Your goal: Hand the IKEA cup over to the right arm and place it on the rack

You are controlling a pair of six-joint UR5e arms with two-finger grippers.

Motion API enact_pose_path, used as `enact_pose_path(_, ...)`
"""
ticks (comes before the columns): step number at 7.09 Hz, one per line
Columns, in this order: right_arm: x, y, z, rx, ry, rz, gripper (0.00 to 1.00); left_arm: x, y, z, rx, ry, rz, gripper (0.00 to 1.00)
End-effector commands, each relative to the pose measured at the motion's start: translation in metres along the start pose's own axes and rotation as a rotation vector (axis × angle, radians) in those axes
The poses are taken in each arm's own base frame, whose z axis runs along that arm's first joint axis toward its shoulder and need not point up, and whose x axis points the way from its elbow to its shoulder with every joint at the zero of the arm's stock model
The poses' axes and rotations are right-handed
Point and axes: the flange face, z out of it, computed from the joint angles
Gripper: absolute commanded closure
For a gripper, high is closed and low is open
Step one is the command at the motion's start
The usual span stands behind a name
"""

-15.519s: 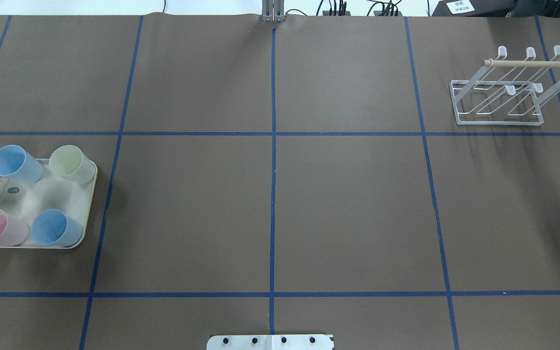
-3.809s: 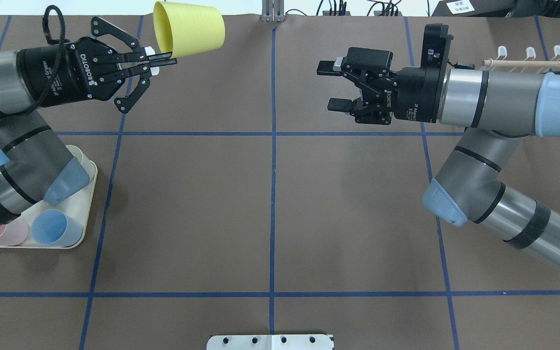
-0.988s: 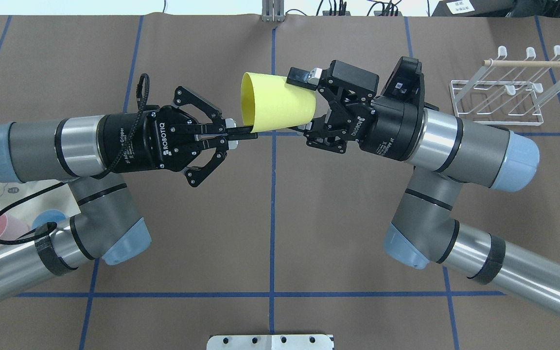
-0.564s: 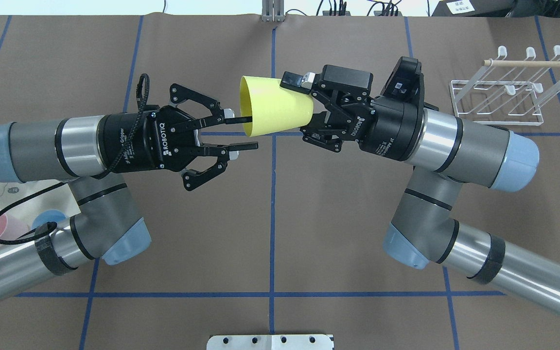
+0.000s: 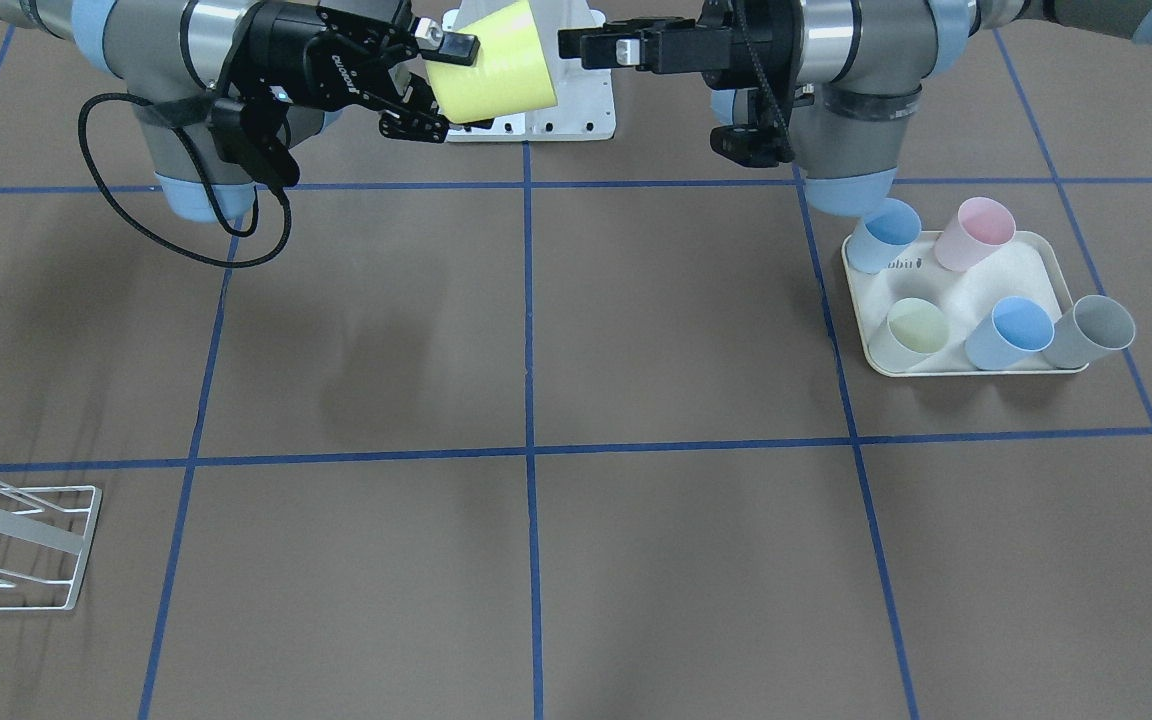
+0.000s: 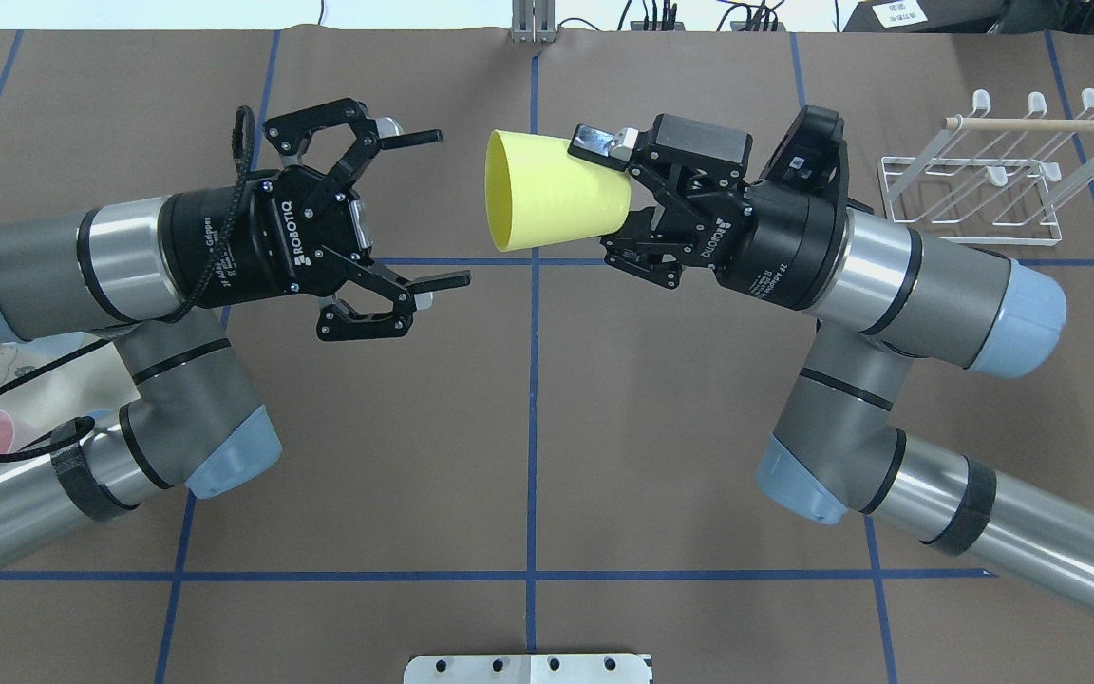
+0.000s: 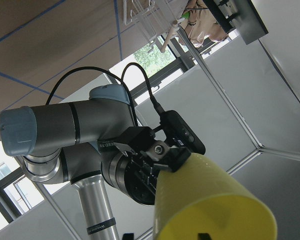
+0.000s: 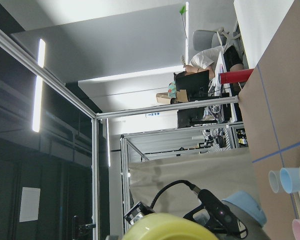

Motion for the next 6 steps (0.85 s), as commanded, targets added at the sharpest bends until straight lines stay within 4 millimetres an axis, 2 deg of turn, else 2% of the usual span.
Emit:
enact_pose_path(1,0.02,-0.037,-0.036,0.133,0.097,-0.09,1.0,0.003,-0.013,-0.02,0.055,0.003,0.179,0.0)
enact_pose_path(2,0.031,-0.058,-0.064,0.187,0.194,-0.206,1.0,0.014,-0.02,-0.024,0.094,0.001,0.243,0.0)
enact_pose_path(3,0.038,-0.084,-0.09,0.255,0.308,-0.326,1.0,0.017,-0.036,-0.022,0.194,-0.045,0.339,0.0)
enact_pose_path(4,0.036,-0.111,-0.099,0.294,0.444,-0.381,1.0,0.011,-0.049,-0.015,0.266,-0.18,0.492,0.0)
enact_pose_path(5,0.019,-0.144,-0.11,0.305,0.572,-0.461,1.0,0.015,-0.061,-0.015,0.322,-0.294,0.588,0.0)
enact_pose_path(6,-0.006,-0.18,-0.13,0.295,0.707,-0.534,1.0,0.029,-0.069,-0.021,0.371,-0.337,0.627,0.0)
